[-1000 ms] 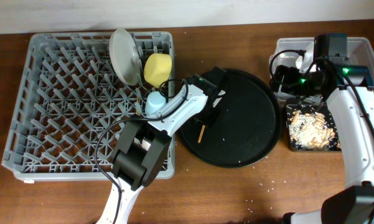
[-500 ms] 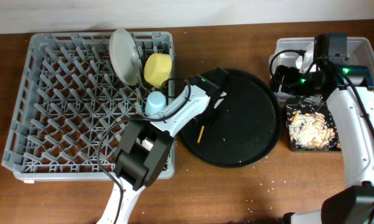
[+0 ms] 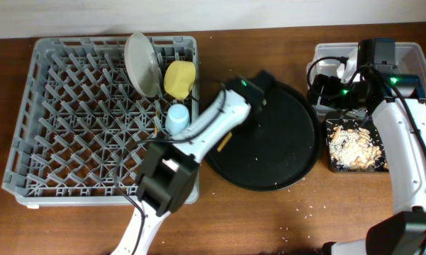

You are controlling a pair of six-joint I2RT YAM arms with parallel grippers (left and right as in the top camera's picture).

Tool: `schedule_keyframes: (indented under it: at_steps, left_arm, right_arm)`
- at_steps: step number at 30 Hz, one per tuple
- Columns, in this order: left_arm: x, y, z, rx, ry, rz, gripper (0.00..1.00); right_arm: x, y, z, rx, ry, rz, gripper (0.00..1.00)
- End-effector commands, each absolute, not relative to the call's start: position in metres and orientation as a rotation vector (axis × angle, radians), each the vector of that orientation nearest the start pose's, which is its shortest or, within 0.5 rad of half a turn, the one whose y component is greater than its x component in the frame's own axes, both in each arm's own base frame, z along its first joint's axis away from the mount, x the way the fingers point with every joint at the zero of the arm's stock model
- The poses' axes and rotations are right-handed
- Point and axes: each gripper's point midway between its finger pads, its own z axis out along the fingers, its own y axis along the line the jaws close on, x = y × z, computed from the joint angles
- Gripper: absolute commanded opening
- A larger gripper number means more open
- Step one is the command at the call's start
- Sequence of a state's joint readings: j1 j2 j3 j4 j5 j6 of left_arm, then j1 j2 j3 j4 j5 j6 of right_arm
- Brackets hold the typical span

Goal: Sort waste into correct bins and load items into the dishwasher rack
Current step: 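Place the chopstick into the rack beside the first with the left gripper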

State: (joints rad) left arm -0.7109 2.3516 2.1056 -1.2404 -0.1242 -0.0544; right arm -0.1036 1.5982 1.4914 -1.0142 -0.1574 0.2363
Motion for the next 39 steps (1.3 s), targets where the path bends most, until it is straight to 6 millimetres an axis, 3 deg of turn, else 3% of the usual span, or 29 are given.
schedule_keyframes:
  at_steps: [1, 5, 10, 14, 18, 27, 33, 34, 35, 39]
  left_arm:
    - [0.419, -0.251, 0.12, 0.63, 2.879, 0.104, 0.0]
    - [0.424, -0.193, 0.173, 0.468, 2.927, 0.123, 0.0]
    - [0.43, -0.155, 0.202, 0.293, 2.932, -0.022, 0.0]
    - [0.414, -0.119, 0.195, 0.202, 3.017, 0.012, 0.0]
    - [0.392, -0.063, 0.167, -0.036, 3.125, 0.246, 0.01]
    - [0.359, -0.042, 0.105, -0.05, 3.28, 0.388, 0.0]
    - [0.349, -0.038, 0.094, -0.053, 3.314, 0.429, 0.0]
    - [0.349, -0.038, 0.095, -0.054, 3.312, 0.427, 0.04]
    - [0.349, -0.038, 0.095, -0.053, 3.31, 0.426, 0.15]
    - [0.351, -0.04, 0.102, -0.052, 3.29, 0.406, 0.42]
  right_arm:
    - [0.385, -0.016, 0.209, 0.408, 2.613, 0.237, 0.99]
    - [0.385, -0.016, 0.209, 0.407, 2.613, 0.238, 0.98]
    - [0.385, -0.016, 0.209, 0.407, 2.613, 0.238, 0.98]
    - [0.385, -0.016, 0.209, 0.407, 2.613, 0.238, 0.98]
    - [0.385, -0.016, 0.209, 0.407, 2.613, 0.238, 0.99]
    - [0.385, -0.016, 0.209, 0.407, 2.613, 0.238, 0.98]
    - [0.385, -0.016, 0.209, 0.407, 2.613, 0.238, 0.98]
    - [0.385, -0.016, 0.209, 0.407, 2.613, 0.238, 0.98]
    - [0.385, -0.016, 0.209, 0.407, 2.613, 0.238, 0.98]
    - [0.385, -0.016, 0.209, 0.408, 2.613, 0.237, 0.99]
